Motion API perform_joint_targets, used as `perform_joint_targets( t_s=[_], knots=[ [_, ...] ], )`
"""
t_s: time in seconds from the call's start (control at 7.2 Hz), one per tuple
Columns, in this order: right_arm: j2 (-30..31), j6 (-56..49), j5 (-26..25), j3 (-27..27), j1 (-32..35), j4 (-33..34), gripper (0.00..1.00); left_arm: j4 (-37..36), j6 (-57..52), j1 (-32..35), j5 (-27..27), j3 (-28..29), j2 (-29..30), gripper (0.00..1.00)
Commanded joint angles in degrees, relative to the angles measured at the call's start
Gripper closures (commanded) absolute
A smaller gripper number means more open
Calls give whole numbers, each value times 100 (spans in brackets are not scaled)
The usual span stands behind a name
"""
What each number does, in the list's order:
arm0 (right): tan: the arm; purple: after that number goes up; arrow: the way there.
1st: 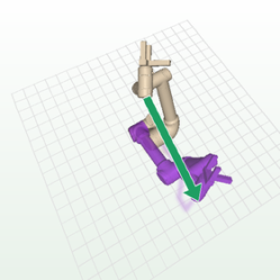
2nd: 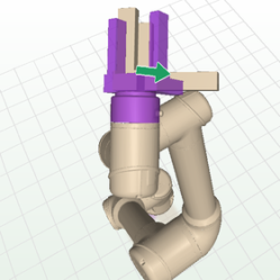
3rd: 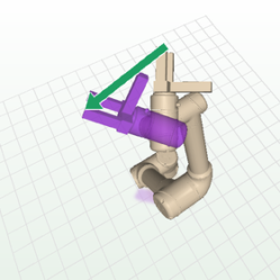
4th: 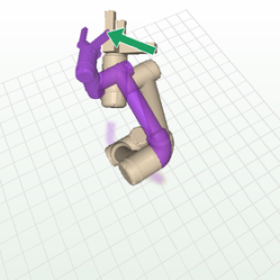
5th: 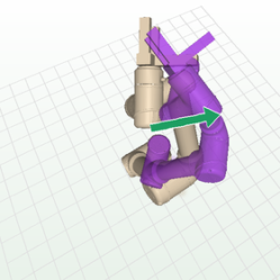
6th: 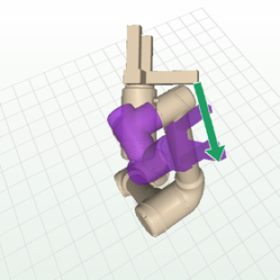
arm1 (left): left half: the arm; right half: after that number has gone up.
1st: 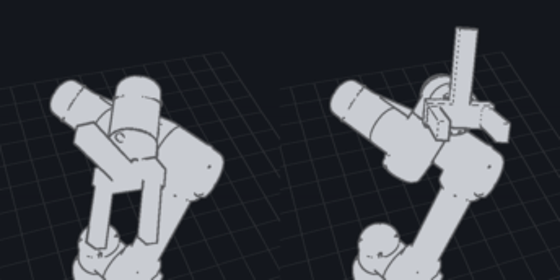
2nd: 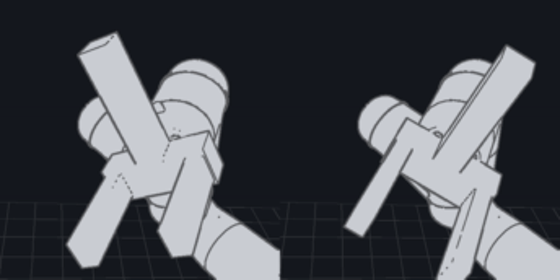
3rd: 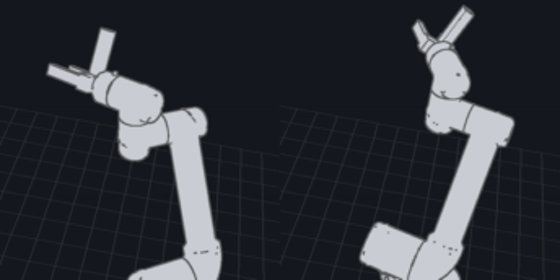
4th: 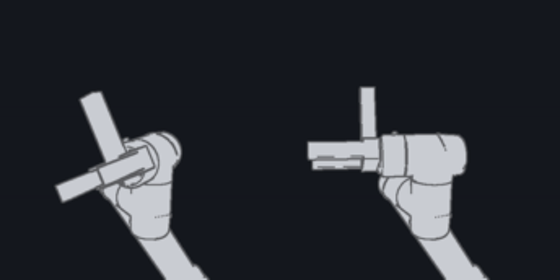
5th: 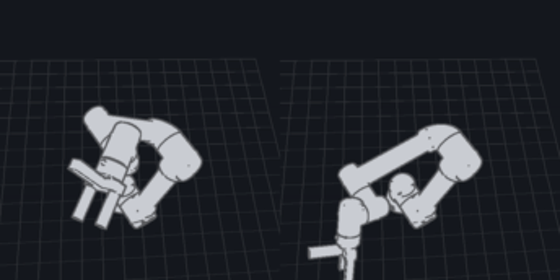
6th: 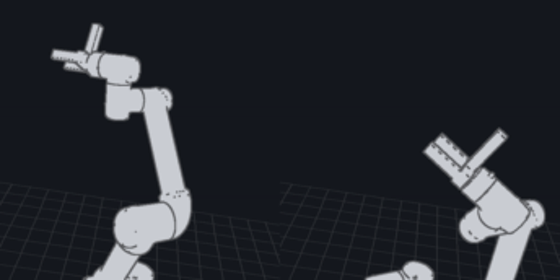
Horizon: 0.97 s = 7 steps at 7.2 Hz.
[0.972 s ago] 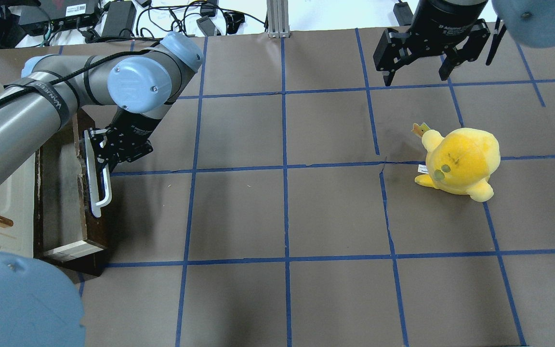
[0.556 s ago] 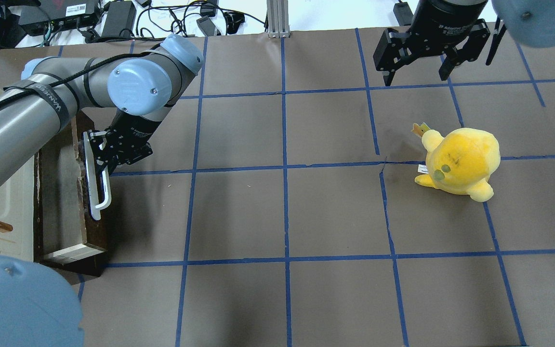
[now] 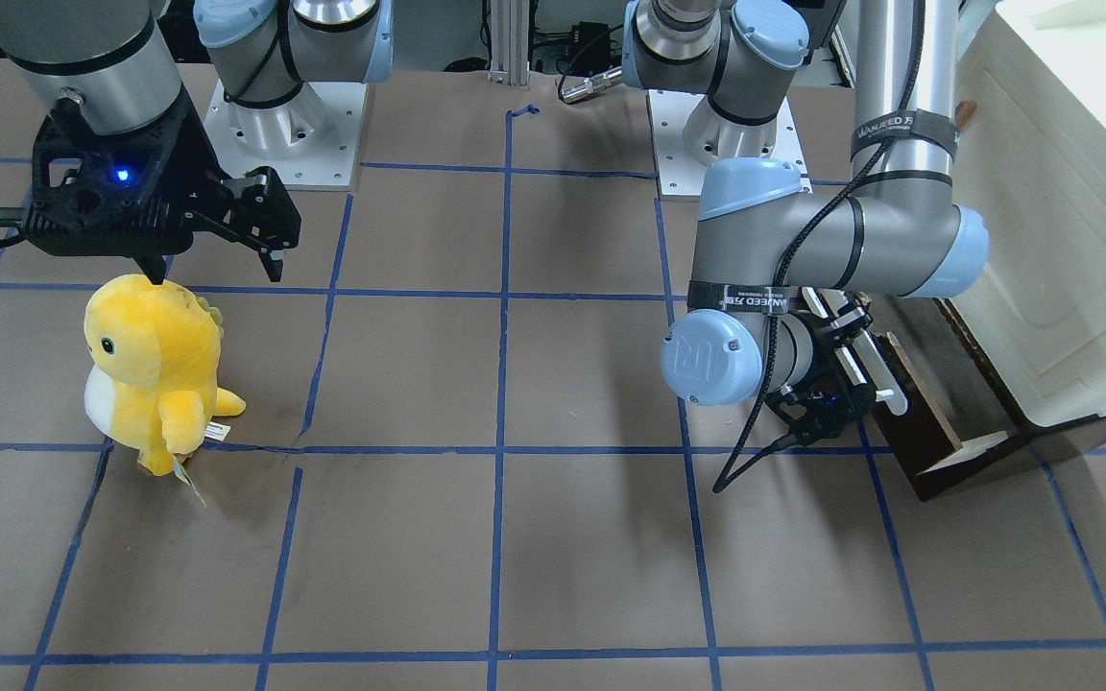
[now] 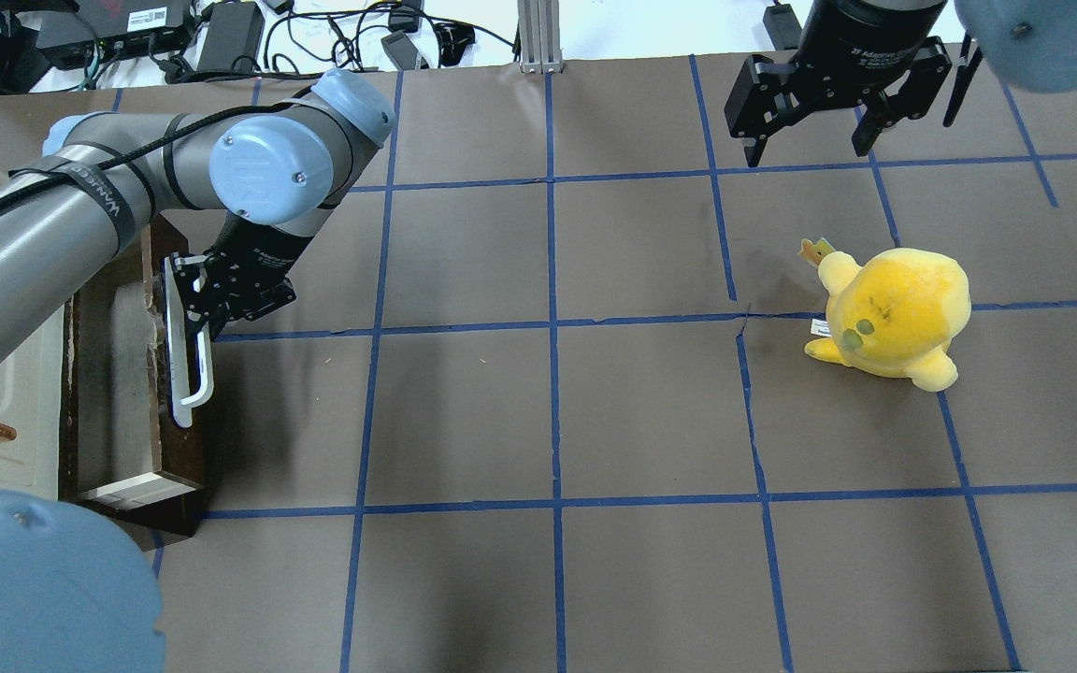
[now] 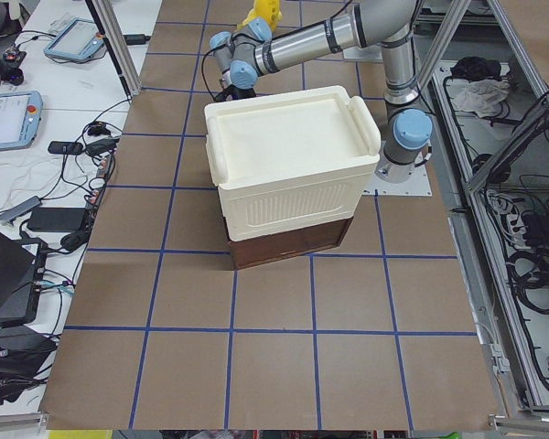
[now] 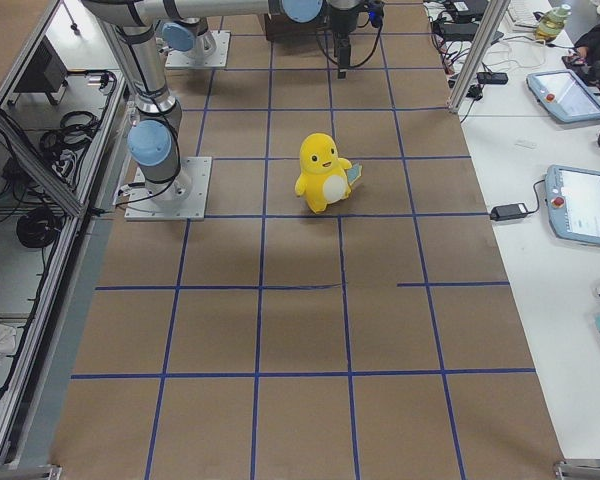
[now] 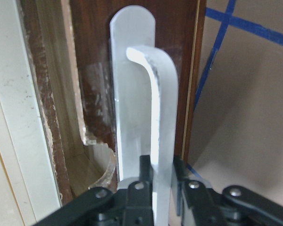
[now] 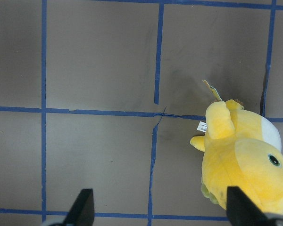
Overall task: Pull drawer sideways
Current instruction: 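Keep pulling the drawer outward from the cabinet with the left gripper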
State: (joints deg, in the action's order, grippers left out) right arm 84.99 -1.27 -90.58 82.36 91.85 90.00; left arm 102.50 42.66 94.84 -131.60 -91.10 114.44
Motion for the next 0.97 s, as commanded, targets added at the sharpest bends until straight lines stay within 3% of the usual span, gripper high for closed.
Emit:
perform_joint_targets(
  t_s=[0.0, 0.83],
  knots=[
    [0, 4, 6, 0, 0, 0, 0, 42, 40, -1, -15, 75, 69, 94],
    [0, -5, 6, 0, 0, 0, 0, 42, 137, 52, 73, 146, 130, 94]
  ],
)
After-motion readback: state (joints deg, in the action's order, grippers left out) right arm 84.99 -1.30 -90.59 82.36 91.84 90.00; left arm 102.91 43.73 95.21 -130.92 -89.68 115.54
